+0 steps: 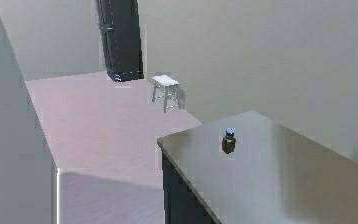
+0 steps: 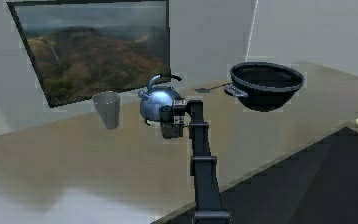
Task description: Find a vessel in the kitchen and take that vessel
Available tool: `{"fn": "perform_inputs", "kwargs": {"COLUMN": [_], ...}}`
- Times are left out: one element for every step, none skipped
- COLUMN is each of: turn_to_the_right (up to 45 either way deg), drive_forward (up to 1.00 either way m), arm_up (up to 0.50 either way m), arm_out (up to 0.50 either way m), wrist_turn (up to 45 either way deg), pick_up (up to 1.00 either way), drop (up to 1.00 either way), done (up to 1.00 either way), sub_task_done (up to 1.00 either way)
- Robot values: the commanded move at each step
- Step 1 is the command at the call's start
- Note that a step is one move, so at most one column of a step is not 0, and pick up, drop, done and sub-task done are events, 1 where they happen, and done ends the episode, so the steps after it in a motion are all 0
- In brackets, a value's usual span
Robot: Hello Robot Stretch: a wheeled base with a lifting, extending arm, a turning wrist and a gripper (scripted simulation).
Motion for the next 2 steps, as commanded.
{"fn": "perform_inputs", "kwargs": {"turn_to_the_right": [0.0,0.0], "drive_forward": [0.00,0.00], "arm_up": [0.00,0.10], "arm_out": [0.00,0.00], "wrist_turn": [0.0,0.0], "pick_up": [1.00,0.00], "drop": [0.00,0.00], "done": [0.00,0.00], "sub_task_done": [0.00,0.00]}}
